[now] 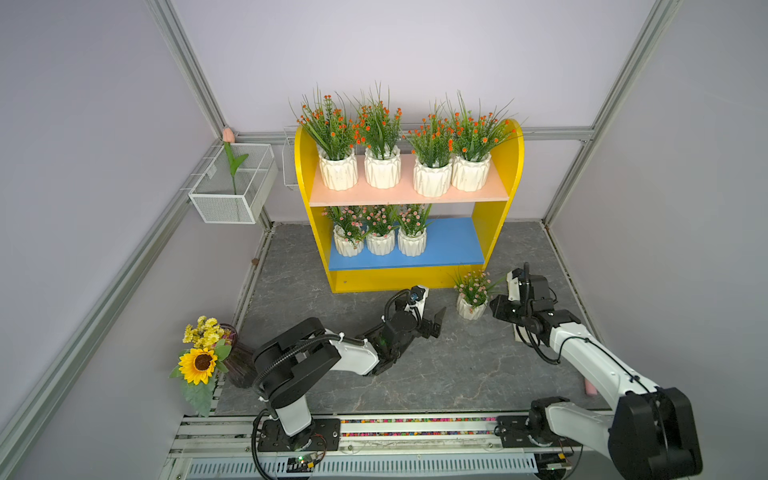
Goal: Place the baby's breath potted plants on the rack by color
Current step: Place the baby's breath potted plant on the rack.
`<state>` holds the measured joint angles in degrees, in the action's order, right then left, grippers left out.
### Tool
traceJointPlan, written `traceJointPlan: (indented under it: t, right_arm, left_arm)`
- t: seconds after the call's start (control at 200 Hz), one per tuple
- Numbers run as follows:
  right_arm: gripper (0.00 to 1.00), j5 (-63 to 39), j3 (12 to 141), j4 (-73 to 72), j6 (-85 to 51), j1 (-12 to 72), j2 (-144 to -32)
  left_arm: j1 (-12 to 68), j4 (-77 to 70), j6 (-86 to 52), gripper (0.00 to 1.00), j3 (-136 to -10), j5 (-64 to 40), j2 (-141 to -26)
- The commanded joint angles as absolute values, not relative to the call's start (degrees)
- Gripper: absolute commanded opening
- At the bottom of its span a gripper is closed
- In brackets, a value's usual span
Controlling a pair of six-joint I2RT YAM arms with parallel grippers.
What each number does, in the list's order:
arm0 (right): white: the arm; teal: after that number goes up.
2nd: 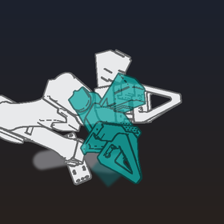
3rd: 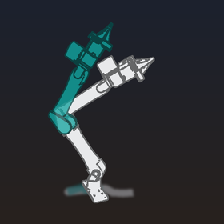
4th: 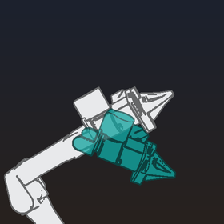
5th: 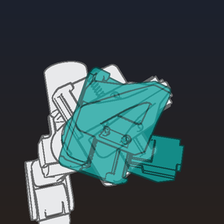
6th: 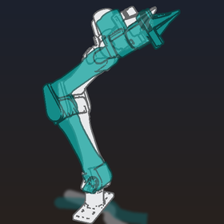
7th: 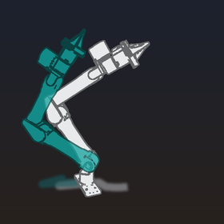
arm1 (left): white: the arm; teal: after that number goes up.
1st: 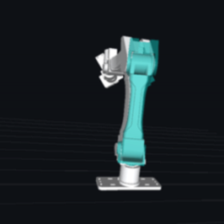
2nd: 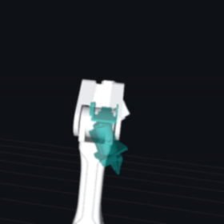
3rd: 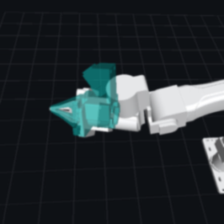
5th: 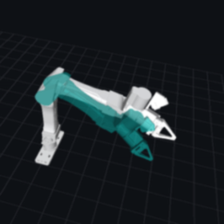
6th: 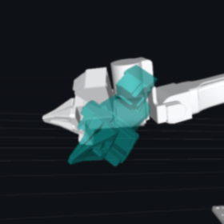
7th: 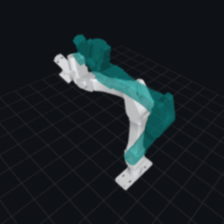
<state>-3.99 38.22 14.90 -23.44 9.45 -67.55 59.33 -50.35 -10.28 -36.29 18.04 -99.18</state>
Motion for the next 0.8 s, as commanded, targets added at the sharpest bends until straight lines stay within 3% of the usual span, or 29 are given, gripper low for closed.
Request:
traceJointPlan:
  t: [0.0,0.795]
  right_arm:
    - [0.26,-4.48,40.33,13.18,-22.24,9.14,-69.23]
    - [0.23,-5.99,44.93,10.46,-22.25,9.4,-79.01]
  left_arm:
    - [59.68,-52.67,-9.27,1.0,-35.62,16.74,-99.74]
    - [60.36,-52.59,-8.92,0.99,-33.48,16.96,-98.0]
